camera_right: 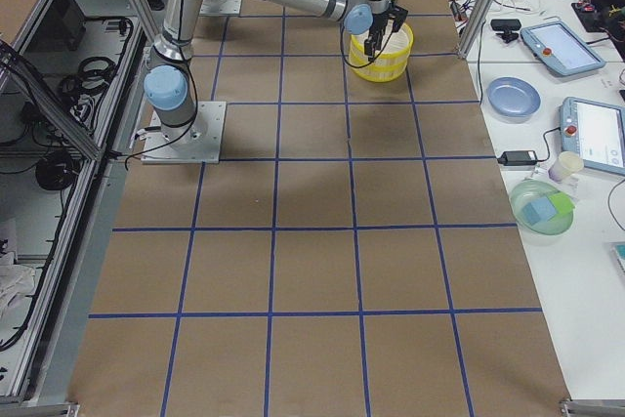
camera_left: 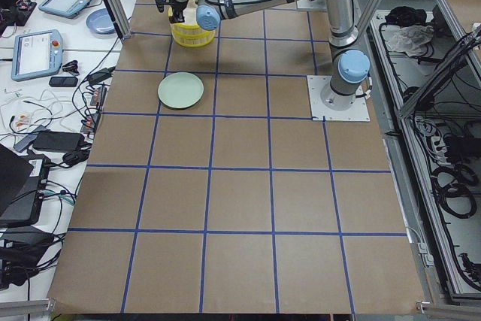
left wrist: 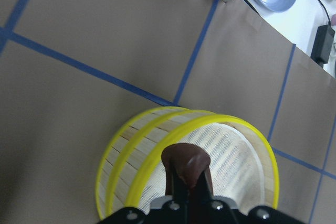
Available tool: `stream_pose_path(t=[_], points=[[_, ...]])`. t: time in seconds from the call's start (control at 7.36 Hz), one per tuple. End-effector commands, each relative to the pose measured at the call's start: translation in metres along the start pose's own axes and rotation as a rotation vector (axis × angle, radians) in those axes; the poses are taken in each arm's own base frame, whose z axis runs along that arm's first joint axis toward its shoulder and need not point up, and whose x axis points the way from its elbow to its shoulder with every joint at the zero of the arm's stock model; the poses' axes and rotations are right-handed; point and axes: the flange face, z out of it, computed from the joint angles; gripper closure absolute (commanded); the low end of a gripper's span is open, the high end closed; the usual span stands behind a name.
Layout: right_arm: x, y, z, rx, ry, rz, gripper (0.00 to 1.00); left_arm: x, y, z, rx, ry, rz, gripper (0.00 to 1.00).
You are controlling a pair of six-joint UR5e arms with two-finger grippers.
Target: Stack buns with steamer
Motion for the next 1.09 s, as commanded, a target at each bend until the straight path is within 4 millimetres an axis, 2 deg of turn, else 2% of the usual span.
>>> stream_pose_path(t=[0.0, 0.14, 0.27, 0.41, 0.68, 0.81, 0.95], points=[[0.052, 0.003, -0.081, -0.03, 0.036, -0.104, 0.0, 0.012, 0.025, 0.032, -0.068, 0.029, -0.017, 0.86], [0.078, 0.004, -0.128, 0.008, 0.009, -0.154, 0.0, 0.01, 0.025, 0.037, -0.075, 0.026, -0.054, 0.01], [0.097, 0.027, -0.171, -0.006, 0.011, -0.204, 0.0, 0.012, 0.028, 0.038, -0.077, 0.026, -0.105, 0.0], [0.107, 0.038, -0.195, 0.007, 0.008, -0.299, 0.0, 0.014, 0.029, 0.039, -0.079, 0.026, -0.093, 0.0], [0.114, 0.041, -0.212, 0.041, -0.003, -0.48, 0.0, 0.019, 0.028, 0.024, -0.057, 0.021, 0.034, 0.0], [0.115, 0.048, -0.224, 0.052, -0.028, -0.491, 0.0, 0.009, 0.023, 0.014, -0.018, -0.087, 0.176, 0.0], [0.114, 0.049, -0.223, 0.046, -0.039, -0.495, 0.0, -0.006, 0.018, 0.004, 0.009, -0.253, 0.305, 0.0]])
